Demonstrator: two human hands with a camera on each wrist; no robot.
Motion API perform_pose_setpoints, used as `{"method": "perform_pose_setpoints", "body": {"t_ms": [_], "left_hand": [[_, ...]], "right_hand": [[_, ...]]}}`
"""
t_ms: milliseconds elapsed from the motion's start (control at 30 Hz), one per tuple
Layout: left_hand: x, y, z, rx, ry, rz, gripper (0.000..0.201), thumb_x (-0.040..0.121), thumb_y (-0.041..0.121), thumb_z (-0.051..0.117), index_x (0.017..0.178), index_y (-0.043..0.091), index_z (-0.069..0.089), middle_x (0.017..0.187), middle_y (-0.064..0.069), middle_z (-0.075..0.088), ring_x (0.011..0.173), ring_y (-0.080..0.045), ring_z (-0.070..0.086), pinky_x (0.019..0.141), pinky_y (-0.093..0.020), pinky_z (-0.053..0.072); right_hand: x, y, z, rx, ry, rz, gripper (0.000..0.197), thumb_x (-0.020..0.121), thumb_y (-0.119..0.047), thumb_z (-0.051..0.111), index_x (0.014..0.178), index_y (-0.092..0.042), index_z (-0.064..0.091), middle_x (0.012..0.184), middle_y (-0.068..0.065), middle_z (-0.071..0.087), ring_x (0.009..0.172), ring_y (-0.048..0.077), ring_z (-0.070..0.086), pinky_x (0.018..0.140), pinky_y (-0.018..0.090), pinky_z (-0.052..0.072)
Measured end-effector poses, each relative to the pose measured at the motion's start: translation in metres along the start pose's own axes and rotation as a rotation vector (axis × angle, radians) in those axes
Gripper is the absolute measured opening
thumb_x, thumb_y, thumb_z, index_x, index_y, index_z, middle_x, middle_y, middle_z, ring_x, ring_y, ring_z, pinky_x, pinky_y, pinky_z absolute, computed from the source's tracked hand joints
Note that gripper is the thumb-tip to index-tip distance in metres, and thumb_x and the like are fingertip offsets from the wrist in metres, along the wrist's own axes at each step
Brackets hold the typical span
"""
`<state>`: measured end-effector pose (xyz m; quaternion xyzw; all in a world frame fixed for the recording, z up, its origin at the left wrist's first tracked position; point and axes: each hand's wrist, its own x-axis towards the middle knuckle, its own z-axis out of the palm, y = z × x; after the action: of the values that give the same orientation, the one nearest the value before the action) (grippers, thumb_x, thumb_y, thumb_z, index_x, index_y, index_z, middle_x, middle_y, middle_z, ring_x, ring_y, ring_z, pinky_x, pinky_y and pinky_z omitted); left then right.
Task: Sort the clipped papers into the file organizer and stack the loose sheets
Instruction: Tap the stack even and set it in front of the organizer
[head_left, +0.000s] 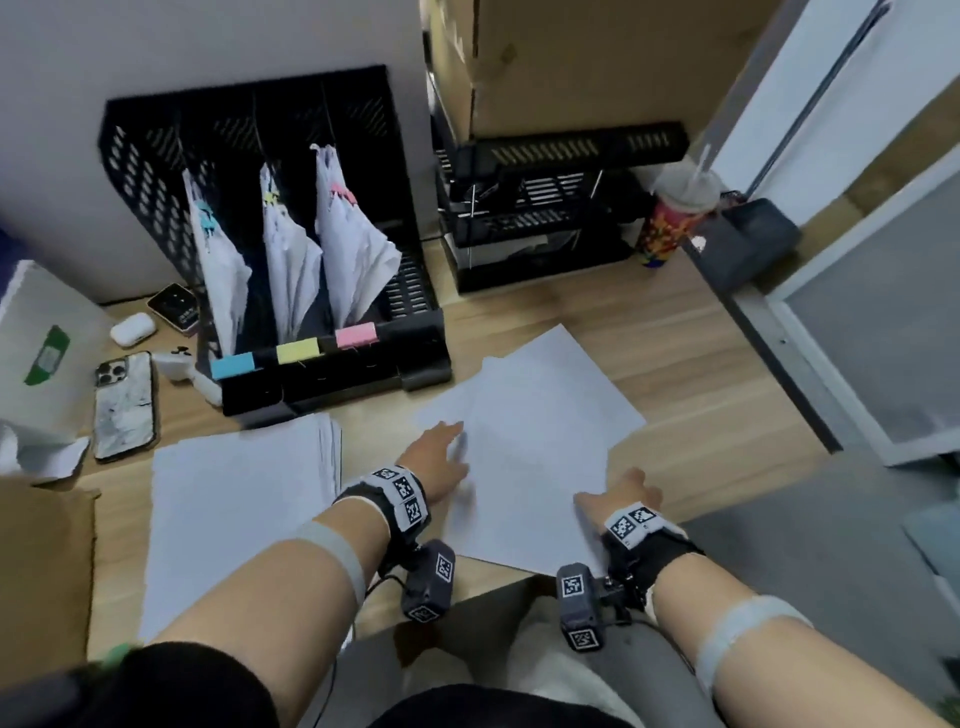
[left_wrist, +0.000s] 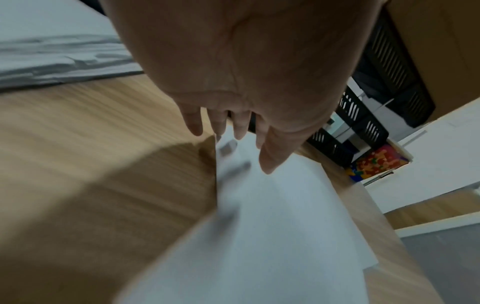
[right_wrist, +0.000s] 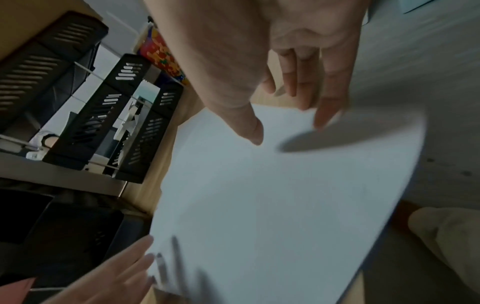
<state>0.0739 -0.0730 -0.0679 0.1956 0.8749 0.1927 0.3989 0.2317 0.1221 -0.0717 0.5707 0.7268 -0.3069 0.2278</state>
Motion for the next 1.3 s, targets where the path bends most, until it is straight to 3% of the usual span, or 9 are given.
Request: {"method": "perform_pose_setpoints", "body": {"t_ms": [167,433,633,733,800,967,1100,1200,1300], "left_hand": [[0.004,0.022,0.008,0.162,0.052,-0.102,0.036,0.091,0.038,0.046,0.125,0.029,0.052,0.139,-0.001,0.054,0.126,-0.027,0.054,0.106,-0.047,0.043],[0.015,0.043,0.010,0.141,0.084,-0.259,0.055,0.093,0.012,0.050,0.145,0.019,0.033,0.144,-0.011,0.034,0.121,-0.038,0.056,0.100,-0.044,0.048],[0.023,0.052,0.013,0.130,0.152,-0.320,0.054,0.084,0.024,0.063,0.133,0.019,0.041,0.131,-0.011,0.050,0.120,-0.036,0.053,0.101,-0.047,0.048],[0.026,0.053,0.015,-0.016,0.145,-0.388,0.055,0.080,0.035,0.067,0.126,0.018,0.043,0.120,-0.011,0.058,0.103,-0.033,0.059,0.088,-0.041,0.053],[0.029,0.051,0.018,-0.111,0.109,-0.333,0.049,0.083,0.032,0.068,0.123,0.014,0.047,0.115,-0.009,0.064,0.097,-0.030,0.061,0.080,-0.036,0.051],[0.026,0.046,0.021,-0.332,0.104,-0.172,0.036,0.084,0.018,0.065,0.120,0.014,0.062,0.116,-0.005,0.070,0.105,-0.028,0.066,0.093,-0.041,0.054],[0.020,0.042,0.016,-0.531,0.125,-0.044,0.044,0.075,0.009,0.058,0.113,0.030,0.064,0.112,-0.001,0.073,0.104,-0.029,0.069,0.092,-0.050,0.056],[0.014,0.043,0.006,-0.732,0.161,-0.011,0.046,0.075,0.001,0.056,0.105,0.034,0.068,0.108,-0.008,0.074,0.105,-0.039,0.068,0.092,-0.057,0.055],[0.008,0.051,-0.012,-0.812,0.172,0.060,0.048,0.080,-0.005,0.056,0.110,0.030,0.069,0.112,-0.008,0.074,0.110,-0.038,0.067,0.096,-0.055,0.053]], "right_hand": [[0.018,-0.009,-0.001,0.041,-0.050,-0.074,0.059,0.072,-0.032,0.072,0.107,-0.004,0.034,0.118,0.016,0.056,0.101,0.033,0.062,0.076,0.034,0.052],[0.031,-0.014,-0.006,-0.076,-0.085,-0.118,0.064,0.071,-0.043,0.068,0.118,-0.005,0.048,0.123,0.014,0.049,0.112,0.031,0.056,0.092,0.039,0.052],[0.038,-0.017,-0.010,0.052,0.001,-0.065,0.064,0.066,-0.041,0.068,0.115,-0.006,0.046,0.117,0.015,0.052,0.107,0.033,0.056,0.089,0.041,0.052],[0.041,-0.020,-0.014,0.105,-0.007,-0.063,0.061,0.068,-0.038,0.067,0.113,-0.004,0.044,0.113,0.014,0.057,0.100,0.034,0.061,0.084,0.040,0.056],[0.045,-0.019,-0.014,0.160,-0.059,-0.066,0.061,0.071,-0.036,0.066,0.117,-0.004,0.042,0.110,0.012,0.056,0.094,0.032,0.062,0.081,0.040,0.057],[0.050,-0.011,-0.015,0.197,-0.024,-0.113,0.061,0.072,-0.036,0.063,0.122,-0.006,0.046,0.117,0.012,0.053,0.101,0.031,0.058,0.087,0.038,0.054],[0.051,-0.007,-0.020,0.241,0.053,-0.113,0.060,0.065,-0.042,0.062,0.115,-0.011,0.050,0.108,0.009,0.049,0.103,0.032,0.056,0.090,0.042,0.052],[0.053,-0.010,-0.025,0.419,-0.032,-0.176,0.074,0.062,-0.044,0.065,0.128,-0.015,0.047,0.121,0.006,0.058,0.110,0.029,0.058,0.096,0.042,0.050],[0.049,-0.022,-0.039,0.710,-0.124,-0.255,0.055,0.060,-0.037,0.071,0.110,-0.026,0.050,0.109,0.000,0.068,0.098,0.024,0.067,0.093,0.047,0.055]]}}
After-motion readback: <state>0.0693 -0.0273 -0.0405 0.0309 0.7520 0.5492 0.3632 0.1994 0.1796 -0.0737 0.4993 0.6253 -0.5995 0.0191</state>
